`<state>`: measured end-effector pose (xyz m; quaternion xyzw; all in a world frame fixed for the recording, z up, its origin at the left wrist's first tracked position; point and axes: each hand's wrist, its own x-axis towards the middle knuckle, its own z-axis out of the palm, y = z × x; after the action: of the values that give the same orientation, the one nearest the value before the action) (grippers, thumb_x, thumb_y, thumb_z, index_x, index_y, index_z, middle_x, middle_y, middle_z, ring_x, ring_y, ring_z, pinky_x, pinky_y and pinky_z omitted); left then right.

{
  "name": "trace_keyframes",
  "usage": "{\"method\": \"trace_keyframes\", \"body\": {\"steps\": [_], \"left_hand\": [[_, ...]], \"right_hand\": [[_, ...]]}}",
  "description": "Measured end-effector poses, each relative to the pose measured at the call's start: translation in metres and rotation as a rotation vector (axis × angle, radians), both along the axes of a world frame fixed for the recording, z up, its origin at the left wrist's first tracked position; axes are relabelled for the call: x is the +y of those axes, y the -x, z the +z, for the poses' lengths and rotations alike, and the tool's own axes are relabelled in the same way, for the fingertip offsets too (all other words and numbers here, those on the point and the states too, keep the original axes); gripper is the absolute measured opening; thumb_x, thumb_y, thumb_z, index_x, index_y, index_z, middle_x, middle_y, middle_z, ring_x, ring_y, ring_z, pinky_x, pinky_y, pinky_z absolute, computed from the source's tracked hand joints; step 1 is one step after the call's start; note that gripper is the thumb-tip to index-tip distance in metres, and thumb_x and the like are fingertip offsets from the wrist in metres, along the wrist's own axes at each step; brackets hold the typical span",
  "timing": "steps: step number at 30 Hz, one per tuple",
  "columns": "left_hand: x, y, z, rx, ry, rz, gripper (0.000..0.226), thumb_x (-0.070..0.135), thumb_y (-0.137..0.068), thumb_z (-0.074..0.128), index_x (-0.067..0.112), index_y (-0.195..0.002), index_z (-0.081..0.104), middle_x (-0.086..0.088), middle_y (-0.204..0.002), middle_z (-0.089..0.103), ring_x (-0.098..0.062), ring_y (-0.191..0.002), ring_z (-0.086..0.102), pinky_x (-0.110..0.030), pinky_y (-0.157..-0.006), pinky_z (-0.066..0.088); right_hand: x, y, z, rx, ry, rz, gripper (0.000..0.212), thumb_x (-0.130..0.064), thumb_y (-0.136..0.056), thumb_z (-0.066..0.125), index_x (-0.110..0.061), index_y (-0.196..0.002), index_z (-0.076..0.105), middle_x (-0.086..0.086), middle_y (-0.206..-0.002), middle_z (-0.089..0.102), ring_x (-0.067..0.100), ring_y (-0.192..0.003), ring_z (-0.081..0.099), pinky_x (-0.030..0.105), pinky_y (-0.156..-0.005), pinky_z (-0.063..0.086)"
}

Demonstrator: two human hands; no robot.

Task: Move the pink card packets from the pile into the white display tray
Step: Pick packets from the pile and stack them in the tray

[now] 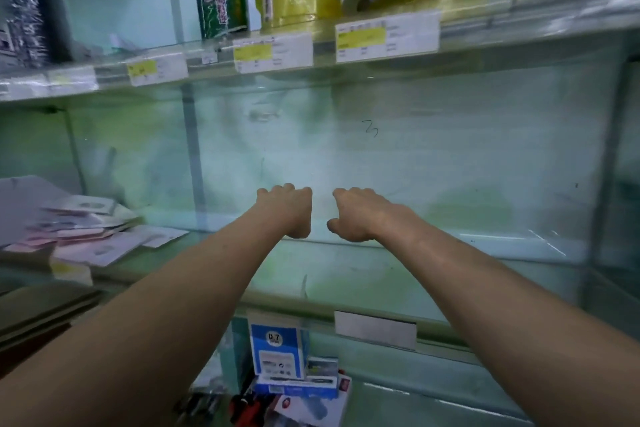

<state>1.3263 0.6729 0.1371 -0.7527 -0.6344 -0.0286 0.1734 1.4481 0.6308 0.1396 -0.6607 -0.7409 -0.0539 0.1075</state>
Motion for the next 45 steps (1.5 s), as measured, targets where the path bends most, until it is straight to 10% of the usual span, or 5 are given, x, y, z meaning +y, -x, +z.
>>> {"method": "trace_keyframes", "body": {"steps": [45], "left_hand": [[0.020,0.256,-0.002,-0.049,0.003,-0.244,0.065,0.024,-0.089,0.057,0.023,-0.144,0.024,-0.011,-0.136,0.038,-0.031,-0.124,0.039,-0.047,-0.100,0.032]], "right_hand": [[-0.007,0.272,-0.009,-0.050,0.009,-0.209,0.061,-0.033,-0.096,0.047,-0.014,-0.147,0.021,0.012,-0.144,0.034,0.031,-0.131,0.033,0.040,-0.099,0.036]]}}
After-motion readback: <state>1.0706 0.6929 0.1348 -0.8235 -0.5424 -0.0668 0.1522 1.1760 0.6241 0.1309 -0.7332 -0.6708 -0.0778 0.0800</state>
